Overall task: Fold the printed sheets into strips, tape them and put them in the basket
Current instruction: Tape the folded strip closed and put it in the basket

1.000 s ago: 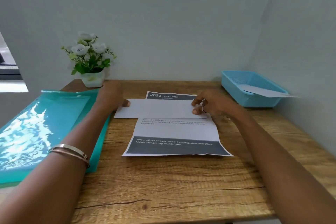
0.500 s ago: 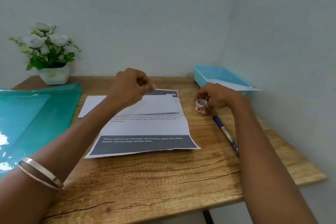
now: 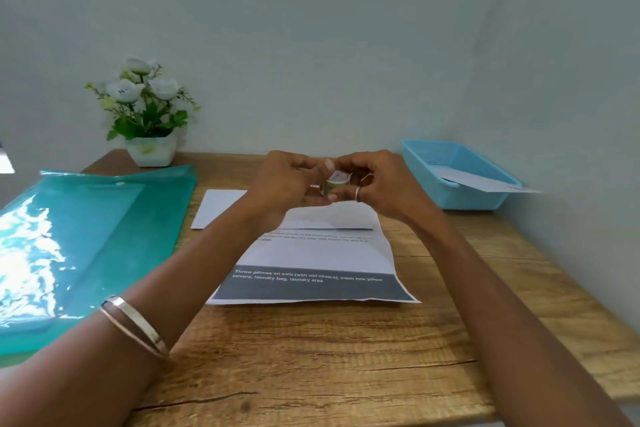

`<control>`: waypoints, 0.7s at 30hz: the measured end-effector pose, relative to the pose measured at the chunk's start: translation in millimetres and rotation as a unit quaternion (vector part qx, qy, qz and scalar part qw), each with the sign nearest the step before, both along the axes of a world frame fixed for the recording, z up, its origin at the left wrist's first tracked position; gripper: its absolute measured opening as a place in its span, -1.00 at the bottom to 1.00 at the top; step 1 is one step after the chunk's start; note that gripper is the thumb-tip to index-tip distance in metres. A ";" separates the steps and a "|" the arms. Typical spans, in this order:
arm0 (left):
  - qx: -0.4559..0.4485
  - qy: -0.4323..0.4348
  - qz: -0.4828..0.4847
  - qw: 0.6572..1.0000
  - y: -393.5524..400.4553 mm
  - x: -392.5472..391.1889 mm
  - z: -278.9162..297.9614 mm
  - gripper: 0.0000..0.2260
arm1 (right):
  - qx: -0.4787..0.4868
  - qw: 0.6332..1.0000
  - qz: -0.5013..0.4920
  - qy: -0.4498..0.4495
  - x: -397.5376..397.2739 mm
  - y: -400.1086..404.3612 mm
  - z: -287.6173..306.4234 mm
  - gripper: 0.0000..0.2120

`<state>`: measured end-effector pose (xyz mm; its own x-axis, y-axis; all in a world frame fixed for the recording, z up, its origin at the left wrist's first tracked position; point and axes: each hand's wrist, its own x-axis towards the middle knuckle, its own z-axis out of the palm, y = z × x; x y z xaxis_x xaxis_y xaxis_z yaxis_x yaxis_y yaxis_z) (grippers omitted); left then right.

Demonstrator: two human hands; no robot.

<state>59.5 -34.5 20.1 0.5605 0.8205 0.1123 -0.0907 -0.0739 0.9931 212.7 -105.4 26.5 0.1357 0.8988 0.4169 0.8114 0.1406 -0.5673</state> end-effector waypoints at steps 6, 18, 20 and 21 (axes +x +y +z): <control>-0.124 -0.060 0.025 0.990 19.4 -6.7 -5.0 -0.85 | 0.038 0.989 0.001 0.141 -6.4 5.6 -7.1 -0.50; -0.195 -0.083 -0.005 0.977 20.1 -5.5 -6.1 -0.75 | 0.069 0.962 -0.014 0.264 -7.5 10.5 -17.6 -0.89; -0.199 -0.075 -0.007 0.977 20.0 -5.5 -6.5 -0.75 | 0.071 0.966 -0.013 0.250 -6.4 11.0 -17.3 -0.91; -0.202 -0.074 -0.007 0.977 20.2 -5.5 -6.9 -0.75 | 0.070 0.968 -0.015 0.238 -6.2 10.9 -17.3 -0.92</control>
